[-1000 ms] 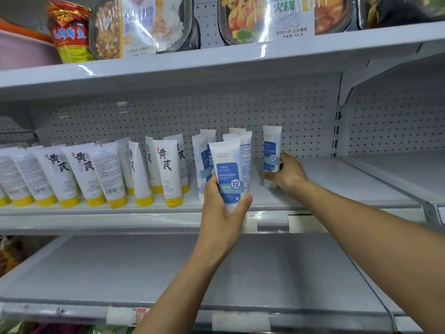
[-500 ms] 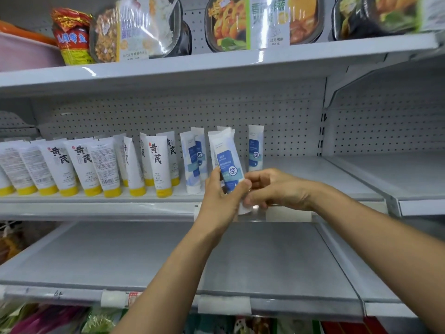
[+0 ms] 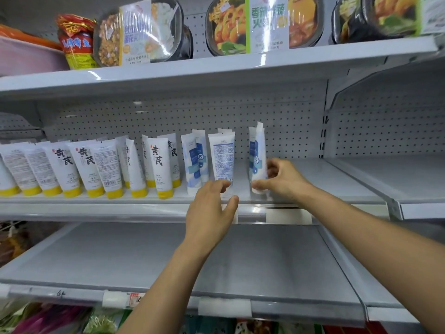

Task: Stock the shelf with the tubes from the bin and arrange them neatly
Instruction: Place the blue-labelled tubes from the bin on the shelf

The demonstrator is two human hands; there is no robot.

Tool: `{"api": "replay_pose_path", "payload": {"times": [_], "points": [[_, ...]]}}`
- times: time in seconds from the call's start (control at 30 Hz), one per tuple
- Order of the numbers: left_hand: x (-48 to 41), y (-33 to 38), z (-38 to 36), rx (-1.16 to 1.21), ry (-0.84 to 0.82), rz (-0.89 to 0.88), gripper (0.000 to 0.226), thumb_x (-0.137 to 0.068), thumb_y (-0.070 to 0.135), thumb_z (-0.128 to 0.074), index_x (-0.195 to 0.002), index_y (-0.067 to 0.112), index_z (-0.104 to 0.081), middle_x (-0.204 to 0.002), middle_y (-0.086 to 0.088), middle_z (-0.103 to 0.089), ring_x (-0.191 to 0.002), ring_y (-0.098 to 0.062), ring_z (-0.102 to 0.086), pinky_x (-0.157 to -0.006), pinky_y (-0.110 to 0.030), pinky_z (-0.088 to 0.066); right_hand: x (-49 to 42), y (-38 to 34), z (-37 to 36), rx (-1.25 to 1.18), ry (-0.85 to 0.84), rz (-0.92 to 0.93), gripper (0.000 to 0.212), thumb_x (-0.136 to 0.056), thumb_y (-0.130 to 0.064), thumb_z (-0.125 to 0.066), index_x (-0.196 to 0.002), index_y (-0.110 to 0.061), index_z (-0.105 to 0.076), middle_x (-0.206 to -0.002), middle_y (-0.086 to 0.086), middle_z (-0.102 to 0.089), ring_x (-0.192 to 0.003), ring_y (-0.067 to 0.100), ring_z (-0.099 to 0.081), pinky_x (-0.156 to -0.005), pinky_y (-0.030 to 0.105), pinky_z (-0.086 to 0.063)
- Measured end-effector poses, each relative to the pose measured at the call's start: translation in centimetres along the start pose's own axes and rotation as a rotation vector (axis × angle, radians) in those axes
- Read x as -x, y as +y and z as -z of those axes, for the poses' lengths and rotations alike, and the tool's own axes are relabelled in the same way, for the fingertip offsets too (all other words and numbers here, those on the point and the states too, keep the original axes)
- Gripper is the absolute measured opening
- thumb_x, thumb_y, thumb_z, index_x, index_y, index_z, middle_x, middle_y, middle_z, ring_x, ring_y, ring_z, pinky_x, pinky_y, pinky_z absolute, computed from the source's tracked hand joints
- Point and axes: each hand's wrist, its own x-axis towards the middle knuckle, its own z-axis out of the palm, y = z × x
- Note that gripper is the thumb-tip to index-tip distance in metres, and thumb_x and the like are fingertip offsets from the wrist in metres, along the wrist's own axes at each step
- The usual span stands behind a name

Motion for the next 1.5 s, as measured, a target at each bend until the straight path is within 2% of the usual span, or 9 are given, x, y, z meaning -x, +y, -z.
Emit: {"api": "replay_pose_path", "payload": {"times": [0.1,0.23,0.5,0.73,0.87,0.97,1.13,1.3,1.5], "points": [[-0.2,-0.4,-0.1,-0.043,-0.014,0.001,0.036,-0.093,0.037,-0.056,-0.128,0.027,-0.054,-0.125,0.009,-0.057,-0.111,-0.011,-0.054,-0.092,-0.036,-0.049,-0.5,0.6,-0.6,0.056,0.009,-0.035,0.050,-0.068,-0.018,-0.084,-0.110,-0.015,-0.058,-0.101,0.003,-0.066,-0.093,0.019,-0.065,-0.085,0.034,-0.054],[-0.5,-0.6,-0.3,-0.032,-0.026,0.009,0.034,-0.093,0.036,-0.057,-0.126,0.027,-0.055,-0.123,0.010,-0.057,-0.110,-0.010,-0.054,-0.093,-0.035,-0.049,-0.7,0.7,-1.0,0.100,-0.009,-0.032,0.046,-0.069,-0.017,-0.083,-0.107,-0.017,-0.057,-0.101,0.002,-0.065,-0.092,0.017,-0.064,-0.079,0.029,-0.052],[-0.6,-0.5,-0.5,-0.002,-0.007,-0.001,0.037,-0.093,0.035,-0.058,-0.128,0.028,-0.052,-0.120,0.011,-0.058,-0.104,-0.006,-0.054,-0.090,-0.032,-0.049,-1.3,0.7,-1.3,0.128,-0.036,-0.053,0.054,-0.071,-0.017,-0.082,-0.116,-0.017,-0.052,-0.109,0.003,-0.062,-0.101,0.021,-0.061,-0.088,0.034,-0.053],[-0.1,-0.6,0.2,-0.005,-0.034,0.025,0.042,-0.092,0.036,-0.058,-0.133,0.029,-0.048,-0.117,0.011,-0.058,-0.102,-0.006,-0.055,-0.089,-0.030,-0.049,-0.4,0.9,-1.1,0.190,0.012,-0.060,0.067,-0.070,-0.024,-0.083,-0.125,-0.015,-0.046,-0.117,0.000,-0.055,-0.104,0.017,-0.055,-0.085,0.028,-0.046],[1.4,-0.6,1.1,-0.010,-0.080,0.059,0.047,-0.092,0.040,-0.058,-0.136,0.032,-0.043,-0.115,0.014,-0.056,-0.095,-0.005,-0.058,-0.086,-0.031,-0.051,2.9,1.3,-0.4,0.238,0.184,0.128,0.052,-0.079,-0.024,-0.074,-0.123,-0.017,-0.048,-0.122,-0.003,-0.049,-0.114,0.016,-0.048,-0.094,0.032,-0.044],[3.3,-0.8,1.7,-0.051,-0.068,0.051,0.046,-0.091,0.038,-0.059,-0.134,0.030,-0.046,-0.118,0.012,-0.056,-0.098,-0.007,-0.057,-0.087,-0.033,-0.051,6.1,1.6,-0.1,0.392,0.212,0.296,0.039,-0.084,-0.020,-0.064,-0.121,-0.022,-0.049,-0.120,-0.008,-0.049,-0.112,0.013,-0.049,-0.091,0.037,-0.047],[7.7,-3.1,3.4,-0.208,-0.060,0.047,0.039,-0.092,0.037,-0.058,-0.129,0.024,-0.054,-0.123,0.005,-0.056,-0.112,-0.013,-0.054,-0.089,-0.034,-0.049,9.8,1.5,-2.7,0.633,0.036,0.526,0.037,-0.086,-0.020,-0.061,-0.122,-0.022,-0.051,-0.119,-0.002,-0.055,-0.105,0.020,-0.055,-0.085,0.035,-0.044],[11.7,-7.6,7.0,-0.400,-0.170,0.145,0.040,-0.095,0.041,-0.053,-0.132,0.025,-0.052,-0.128,0.003,-0.052,-0.117,-0.017,-0.052,-0.088,-0.035,-0.048,11.6,-0.5,-8.9,0.742,-0.178,0.638,0.049,-0.092,-0.026,-0.052,-0.139,-0.023,-0.039,-0.133,0.000,-0.050,-0.118,0.021,-0.049,-0.091,0.036,-0.041],[14.8,-15.7,14.6,-0.520,-0.207,0.266,0.042,-0.094,0.041,-0.054,-0.131,0.022,-0.052,-0.126,-0.001,-0.052,-0.118,-0.021,-0.051,-0.092,-0.038,-0.047,11.1,-4.6,-20.4,0.672,-0.345,0.735,0.051,-0.094,-0.030,-0.049,-0.143,-0.026,-0.035,-0.143,-0.002,-0.044,-0.124,0.021,-0.047,-0.098,0.036,-0.040]]}}
